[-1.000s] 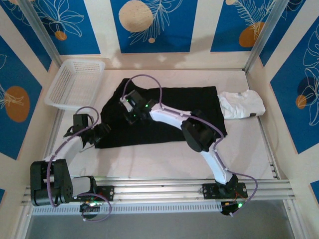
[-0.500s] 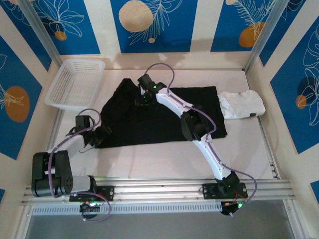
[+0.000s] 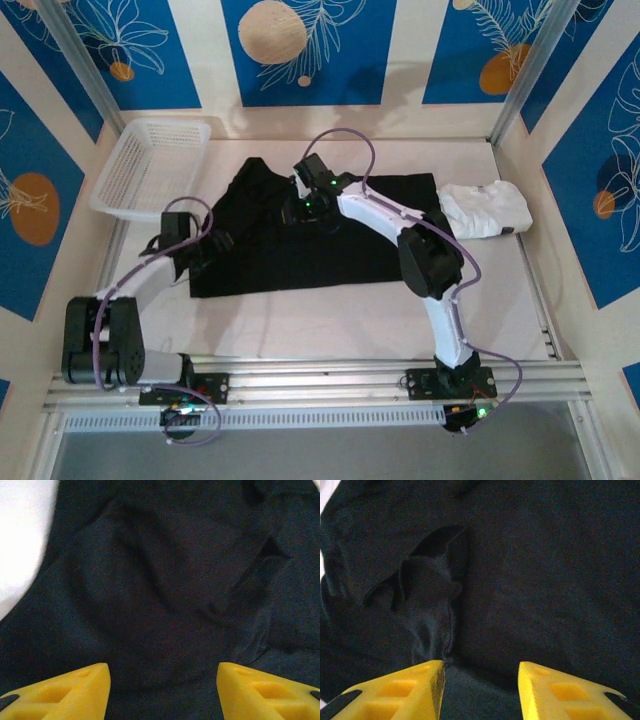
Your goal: Fold the inside-out t-shirt
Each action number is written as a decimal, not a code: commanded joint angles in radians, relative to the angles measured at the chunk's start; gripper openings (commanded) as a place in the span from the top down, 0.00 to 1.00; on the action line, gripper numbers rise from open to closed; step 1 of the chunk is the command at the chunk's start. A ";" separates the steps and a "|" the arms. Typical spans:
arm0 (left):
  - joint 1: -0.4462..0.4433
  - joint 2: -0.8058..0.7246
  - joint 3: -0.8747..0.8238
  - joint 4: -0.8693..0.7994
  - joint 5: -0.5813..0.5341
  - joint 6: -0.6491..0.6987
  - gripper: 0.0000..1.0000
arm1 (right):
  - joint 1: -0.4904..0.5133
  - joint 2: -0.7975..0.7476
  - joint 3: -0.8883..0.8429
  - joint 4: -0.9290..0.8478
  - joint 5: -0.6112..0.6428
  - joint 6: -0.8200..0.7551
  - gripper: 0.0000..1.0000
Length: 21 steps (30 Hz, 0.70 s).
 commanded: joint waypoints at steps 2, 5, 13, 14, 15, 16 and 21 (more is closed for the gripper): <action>-0.036 0.123 0.092 0.052 -0.024 0.008 0.42 | -0.004 -0.074 -0.085 0.057 0.008 -0.032 0.55; -0.049 0.211 0.143 0.068 -0.010 0.003 0.42 | -0.006 -0.098 -0.110 0.062 0.011 -0.040 0.55; -0.053 0.333 0.230 0.079 -0.010 -0.006 0.43 | -0.018 -0.120 -0.149 0.081 0.002 -0.042 0.55; -0.053 0.341 0.244 0.077 -0.019 -0.004 0.43 | -0.019 -0.119 -0.151 0.083 -0.001 -0.042 0.55; -0.052 0.349 0.258 0.074 -0.031 -0.004 0.43 | -0.019 -0.119 -0.153 0.085 -0.001 -0.041 0.55; -0.052 0.357 0.269 0.077 -0.040 -0.006 0.43 | -0.019 -0.119 -0.155 0.084 -0.001 -0.040 0.55; -0.040 0.434 0.362 0.085 -0.050 -0.026 0.45 | -0.021 -0.118 -0.160 0.084 0.001 -0.041 0.55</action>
